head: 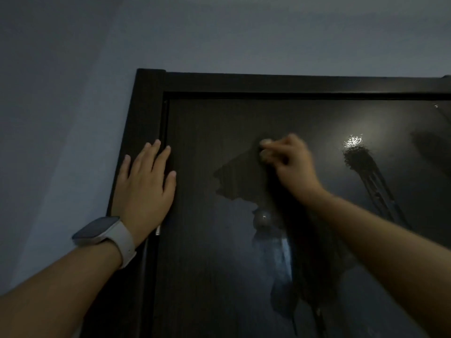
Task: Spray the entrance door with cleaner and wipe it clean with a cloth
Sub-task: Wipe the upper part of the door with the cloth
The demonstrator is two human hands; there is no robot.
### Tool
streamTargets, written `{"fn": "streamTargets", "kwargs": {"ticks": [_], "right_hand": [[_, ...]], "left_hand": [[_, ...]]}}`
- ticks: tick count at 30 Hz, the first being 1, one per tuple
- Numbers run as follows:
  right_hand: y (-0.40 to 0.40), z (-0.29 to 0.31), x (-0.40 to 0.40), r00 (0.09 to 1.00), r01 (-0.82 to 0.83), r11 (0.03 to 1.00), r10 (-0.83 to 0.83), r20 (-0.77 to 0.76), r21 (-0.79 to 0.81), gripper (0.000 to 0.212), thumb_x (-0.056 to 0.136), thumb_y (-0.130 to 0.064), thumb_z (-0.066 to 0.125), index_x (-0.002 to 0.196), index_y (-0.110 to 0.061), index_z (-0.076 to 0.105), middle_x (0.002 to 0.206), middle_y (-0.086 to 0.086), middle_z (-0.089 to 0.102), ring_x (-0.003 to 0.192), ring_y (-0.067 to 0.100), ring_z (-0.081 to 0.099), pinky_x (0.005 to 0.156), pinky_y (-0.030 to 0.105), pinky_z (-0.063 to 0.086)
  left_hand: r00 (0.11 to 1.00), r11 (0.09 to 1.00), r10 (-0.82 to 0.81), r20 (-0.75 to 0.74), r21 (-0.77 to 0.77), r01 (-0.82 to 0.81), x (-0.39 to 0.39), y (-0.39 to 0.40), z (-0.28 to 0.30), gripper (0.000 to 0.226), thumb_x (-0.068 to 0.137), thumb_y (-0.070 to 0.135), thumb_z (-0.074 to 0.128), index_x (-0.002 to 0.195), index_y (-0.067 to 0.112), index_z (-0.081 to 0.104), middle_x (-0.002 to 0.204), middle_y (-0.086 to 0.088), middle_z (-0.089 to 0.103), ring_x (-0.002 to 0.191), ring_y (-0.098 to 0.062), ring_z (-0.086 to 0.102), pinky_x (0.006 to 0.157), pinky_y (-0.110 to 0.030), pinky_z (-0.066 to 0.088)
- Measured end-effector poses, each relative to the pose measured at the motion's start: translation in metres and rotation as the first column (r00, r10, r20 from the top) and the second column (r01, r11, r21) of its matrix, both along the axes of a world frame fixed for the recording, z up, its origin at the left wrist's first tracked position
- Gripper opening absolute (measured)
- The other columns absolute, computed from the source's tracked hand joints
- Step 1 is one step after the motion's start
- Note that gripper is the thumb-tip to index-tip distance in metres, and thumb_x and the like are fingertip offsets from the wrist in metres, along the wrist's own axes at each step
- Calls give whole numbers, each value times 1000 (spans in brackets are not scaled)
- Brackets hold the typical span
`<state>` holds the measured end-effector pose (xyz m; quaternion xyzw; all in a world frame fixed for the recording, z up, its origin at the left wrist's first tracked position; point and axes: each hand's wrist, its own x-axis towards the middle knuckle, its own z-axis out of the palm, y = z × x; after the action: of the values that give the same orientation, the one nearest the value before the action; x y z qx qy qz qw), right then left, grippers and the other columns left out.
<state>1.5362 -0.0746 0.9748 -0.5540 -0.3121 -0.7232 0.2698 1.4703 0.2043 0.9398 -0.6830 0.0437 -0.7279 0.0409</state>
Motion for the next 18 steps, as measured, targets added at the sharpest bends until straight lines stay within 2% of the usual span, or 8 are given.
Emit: {"fn": "streamTargets", "kwargs": {"ticks": [2, 4, 6, 9, 10, 12, 14, 18], "right_hand": [[-23, 18, 7, 996, -58, 977, 70, -55, 205, 25, 87, -22, 69, 112, -23, 71, 90, -17, 48, 99, 23, 58, 92, 53, 47], [-10, 23, 6, 991, -88, 957, 112, -71, 276, 23, 87, -21, 68, 110, -20, 72, 90, -15, 45, 100, 24, 56, 94, 54, 46], [27, 17, -5, 993, -83, 981, 96, -63, 176, 21, 89, -18, 67, 109, -19, 72, 94, -9, 47, 100, 21, 53, 96, 47, 44], [84, 1, -19, 995, -103, 987, 101, -24, -123, 23, 89, -9, 67, 110, -15, 73, 96, -6, 51, 98, 14, 49, 93, 8, 34], [91, -1, -22, 994, -110, 975, 105, -36, -193, 24, 88, -7, 68, 111, -14, 72, 96, -6, 52, 98, 12, 50, 91, 2, 31], [80, 6, -27, 982, -180, 950, 161, -94, -254, 27, 86, -7, 71, 112, -10, 72, 97, -1, 55, 99, 15, 56, 92, 6, 38], [51, 22, -27, 978, -188, 968, 170, -118, -165, 29, 85, -7, 72, 114, -8, 70, 96, 2, 55, 96, 18, 60, 92, 12, 43], [1, 54, -14, 966, -182, 950, 220, -132, 255, 28, 87, -11, 71, 115, -10, 70, 90, -13, 45, 98, 17, 59, 104, 27, 44]], "left_hand": [[1000, 1000, -8, 17, 2, 8, 3, 0, 0, 62, 95, 35, 25, 152, 10, 25, 159, -7, 22, 147, -21, 18, 120, -44, 9], [1000, 1000, -9, 29, -16, 10, 5, 1, 1, 58, 100, 31, 26, 153, 8, 19, 161, -7, 16, 148, -19, 14, 120, -42, 8], [999, 998, -31, 23, -46, 32, 5, 1, 0, 58, 102, 29, 30, 153, 8, 15, 162, -6, 11, 149, -19, 9, 121, -40, 6], [999, 998, -36, 22, -44, 37, 3, 1, -1, 61, 98, 34, 23, 153, 8, 18, 161, -6, 15, 149, -19, 12, 120, -40, 5], [999, 999, -33, 21, -37, 34, 3, 2, 0, 59, 99, 33, 25, 153, 8, 20, 161, -7, 16, 149, -19, 13, 120, -40, 6], [999, 999, -26, 19, -33, 27, 3, 3, 0, 57, 101, 30, 27, 152, 7, 21, 161, -8, 18, 148, -20, 15, 120, -42, 8], [999, 999, -21, 27, -29, 21, 3, 3, -1, 62, 96, 33, 22, 151, 6, 23, 160, -8, 20, 148, -21, 18, 120, -43, 9], [999, 1000, -10, 45, -16, 11, 6, 3, 0, 55, 97, 29, 26, 146, 7, 39, 159, -9, 23, 147, -22, 20, 118, -44, 11]]}}
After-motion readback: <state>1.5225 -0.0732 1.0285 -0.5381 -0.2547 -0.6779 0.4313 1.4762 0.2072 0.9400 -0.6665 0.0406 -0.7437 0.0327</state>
